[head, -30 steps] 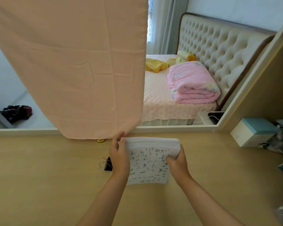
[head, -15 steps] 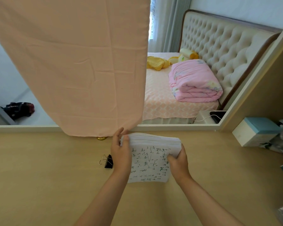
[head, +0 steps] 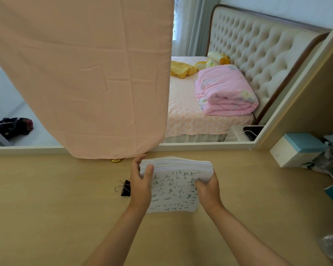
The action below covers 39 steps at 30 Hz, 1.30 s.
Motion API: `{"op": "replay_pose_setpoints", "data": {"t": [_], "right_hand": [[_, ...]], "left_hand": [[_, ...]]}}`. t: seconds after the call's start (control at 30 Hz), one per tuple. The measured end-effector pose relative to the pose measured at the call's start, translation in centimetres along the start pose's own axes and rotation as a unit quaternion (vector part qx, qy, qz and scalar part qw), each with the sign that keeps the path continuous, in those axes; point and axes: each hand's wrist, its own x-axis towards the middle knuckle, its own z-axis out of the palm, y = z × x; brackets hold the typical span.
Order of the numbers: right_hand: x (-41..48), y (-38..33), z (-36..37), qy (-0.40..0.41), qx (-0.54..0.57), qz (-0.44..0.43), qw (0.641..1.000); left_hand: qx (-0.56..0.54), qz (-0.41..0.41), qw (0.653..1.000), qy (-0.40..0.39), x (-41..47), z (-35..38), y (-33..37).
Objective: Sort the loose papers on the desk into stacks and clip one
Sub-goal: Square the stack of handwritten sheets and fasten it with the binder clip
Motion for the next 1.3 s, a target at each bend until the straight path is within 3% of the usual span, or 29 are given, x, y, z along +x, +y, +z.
{"op": "replay_pose_setpoints", "data": {"t": [0.17,0.33,0.4,0.47,0.53,0.6,0.67,0.83,0.93,1.0,1.1,1.2,1.3], "right_hand": [[0.7,-0.2,0.2,0.006,0.000,0.017,1.000],[1.0,-0.6,0.0,-0.026,0.000,0.013,1.000],[1.0,-1.4,-0.5,0.014,-0.087,-0.100,0.991],[1.5,-3.5,-1.1,0.000,-0.233,-0.300,0.925],[2.0,-7.1,-0.4,-0.129,-0.368,-0.399,0.830],[2.6,-9.8,1.6,-0.259,-0.513,-0.370,0.730],[3.2,-10.9,3.8,-0.305,-0.606,-0.329,0.656],[4.0,-11.9,5.9,-0.353,-0.653,-0.288,0.605],[4.1,-11.7,5.2,-0.370,-0.604,-0.278,0.649],[4.6,-11.5,3.8,-0.358,-0.567,-0.268,0.692],[6.0,-11.5,0.5,-0.345,-0.458,-0.154,0.805],[7.2,-10.9,-3.2,-0.336,-0.265,-0.017,0.904],[8.7,-8.1,-5.7,-0.309,-0.109,0.082,0.941]], "left_hand": [[0.034,-0.082,0.991,-0.098,0.0,-1.4,-2.3],[0.070,-0.082,0.991,-0.080,1.0,-1.3,-2.6],[0.066,-0.087,0.991,-0.084,1.1,-1.2,-2.7],[0.062,-0.078,0.991,-0.090,1.0,-1.3,-2.7],[0.051,-0.070,0.993,-0.085,1.1,-1.3,-3.0],[0.039,-0.068,0.993,-0.085,1.2,-1.4,-3.3],[0.036,-0.062,0.994,-0.085,1.1,-1.4,-3.4],[0.014,-0.040,0.996,-0.077,0.7,-1.5,-3.3],[0.016,-0.045,0.994,-0.100,1.2,-2.2,-3.7],[0.084,-0.067,0.981,-0.163,2.2,-3.5,-4.4],[0.158,-0.147,0.946,-0.242,4.0,-6.3,-5.7],[0.066,-0.239,0.934,-0.256,5.4,-8.8,-5.8],[-0.146,-0.314,0.897,-0.274,5.8,-9.6,-6.0]]}}
